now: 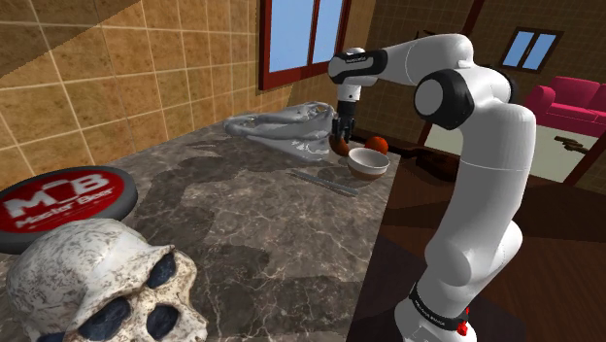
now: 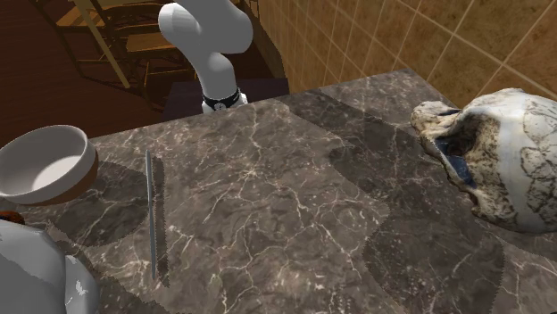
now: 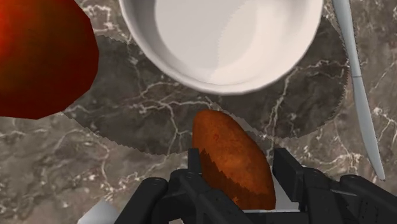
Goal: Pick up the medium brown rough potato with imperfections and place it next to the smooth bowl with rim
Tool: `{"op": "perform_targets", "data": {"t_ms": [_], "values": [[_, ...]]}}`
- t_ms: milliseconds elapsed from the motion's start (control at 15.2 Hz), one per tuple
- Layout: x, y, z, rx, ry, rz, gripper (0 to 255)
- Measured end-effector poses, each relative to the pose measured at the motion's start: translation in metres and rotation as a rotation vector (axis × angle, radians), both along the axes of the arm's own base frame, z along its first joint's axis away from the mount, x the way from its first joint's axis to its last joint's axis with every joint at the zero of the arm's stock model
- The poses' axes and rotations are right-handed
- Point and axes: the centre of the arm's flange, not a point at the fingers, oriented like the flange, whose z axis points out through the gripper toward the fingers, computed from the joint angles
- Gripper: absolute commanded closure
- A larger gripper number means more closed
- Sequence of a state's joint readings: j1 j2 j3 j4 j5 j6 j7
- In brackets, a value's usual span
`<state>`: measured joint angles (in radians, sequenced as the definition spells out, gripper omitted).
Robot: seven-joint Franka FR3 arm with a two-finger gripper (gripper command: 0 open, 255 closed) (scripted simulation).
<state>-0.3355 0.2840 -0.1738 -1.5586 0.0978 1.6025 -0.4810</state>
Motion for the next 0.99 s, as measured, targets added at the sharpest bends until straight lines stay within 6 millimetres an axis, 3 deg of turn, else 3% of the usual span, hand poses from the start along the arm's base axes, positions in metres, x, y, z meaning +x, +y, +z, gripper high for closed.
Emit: {"op": "perform_targets", "data": {"t_ms": [726, 792, 990], "values": [[-0.003, 0.002, 0.002, -0.029, -0.047, -0.003, 255], [-0.005, 0.003, 0.001, -0.031, -0.063, -0.006, 0], [-0.003, 0.017, 0.010, -0.084, -0.114, -0.002, 0]]}}
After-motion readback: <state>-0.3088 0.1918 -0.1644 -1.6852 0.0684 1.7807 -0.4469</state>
